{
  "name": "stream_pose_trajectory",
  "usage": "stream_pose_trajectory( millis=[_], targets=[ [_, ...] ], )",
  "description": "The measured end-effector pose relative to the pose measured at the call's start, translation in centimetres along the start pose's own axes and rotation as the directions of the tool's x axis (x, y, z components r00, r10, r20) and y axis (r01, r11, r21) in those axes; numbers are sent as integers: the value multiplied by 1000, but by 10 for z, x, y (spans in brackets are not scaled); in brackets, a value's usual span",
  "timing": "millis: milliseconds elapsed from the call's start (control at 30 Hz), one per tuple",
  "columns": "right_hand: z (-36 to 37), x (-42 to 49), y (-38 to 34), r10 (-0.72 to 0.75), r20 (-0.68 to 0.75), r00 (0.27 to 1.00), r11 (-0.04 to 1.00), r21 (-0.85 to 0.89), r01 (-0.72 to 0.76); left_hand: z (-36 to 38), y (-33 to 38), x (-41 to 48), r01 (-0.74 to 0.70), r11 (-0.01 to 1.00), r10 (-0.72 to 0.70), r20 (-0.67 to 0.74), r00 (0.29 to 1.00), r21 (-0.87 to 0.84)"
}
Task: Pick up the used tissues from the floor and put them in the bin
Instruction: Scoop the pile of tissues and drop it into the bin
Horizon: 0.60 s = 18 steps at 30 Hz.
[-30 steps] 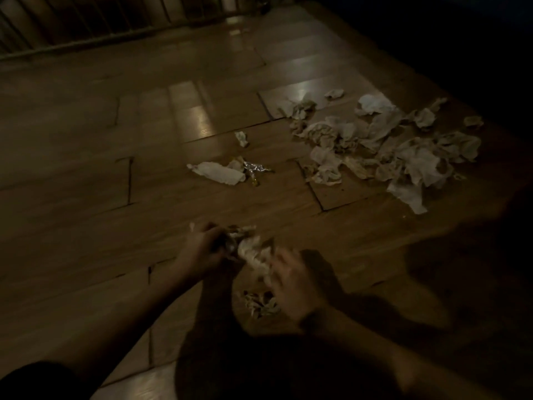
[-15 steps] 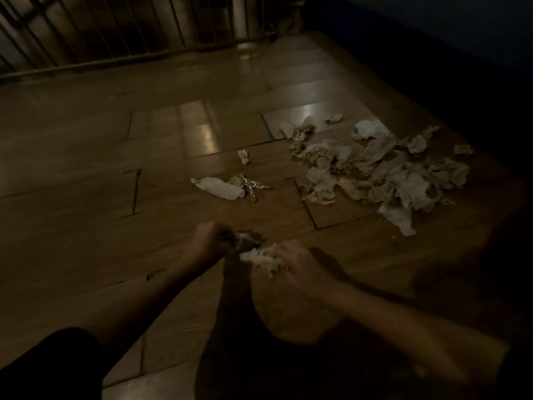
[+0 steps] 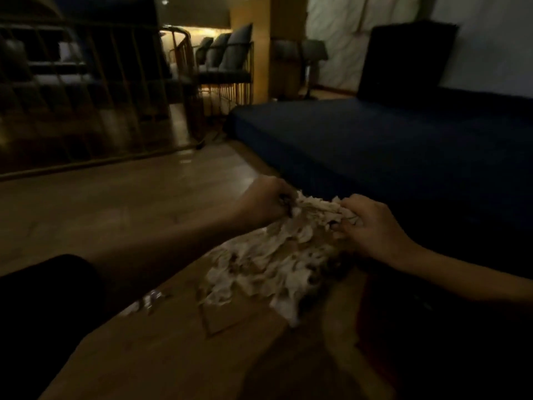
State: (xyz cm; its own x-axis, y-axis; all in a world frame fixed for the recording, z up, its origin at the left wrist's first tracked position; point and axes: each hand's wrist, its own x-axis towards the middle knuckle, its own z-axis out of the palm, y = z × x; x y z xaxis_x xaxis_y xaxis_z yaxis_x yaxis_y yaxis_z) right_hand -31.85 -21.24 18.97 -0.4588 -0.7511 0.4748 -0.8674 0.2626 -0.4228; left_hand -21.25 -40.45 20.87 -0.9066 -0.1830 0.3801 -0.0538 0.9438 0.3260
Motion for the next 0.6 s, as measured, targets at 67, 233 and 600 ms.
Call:
stream_pose_trajectory(
  millis=[67,233,600],
  targets=[
    [-36,-17,33,86,-50,995,996,-34,-88,15,52,41,-92,996,91,-25,996,-21],
    [-102,-66,99,311,-6,950,944,-114,-310,60,153,110,-190,968,194,5,981,-164],
    [-127,-19,96,498,187,847,863,-200,-464,72,130,140,-71,984,100,176,979,-165]
  ],
)
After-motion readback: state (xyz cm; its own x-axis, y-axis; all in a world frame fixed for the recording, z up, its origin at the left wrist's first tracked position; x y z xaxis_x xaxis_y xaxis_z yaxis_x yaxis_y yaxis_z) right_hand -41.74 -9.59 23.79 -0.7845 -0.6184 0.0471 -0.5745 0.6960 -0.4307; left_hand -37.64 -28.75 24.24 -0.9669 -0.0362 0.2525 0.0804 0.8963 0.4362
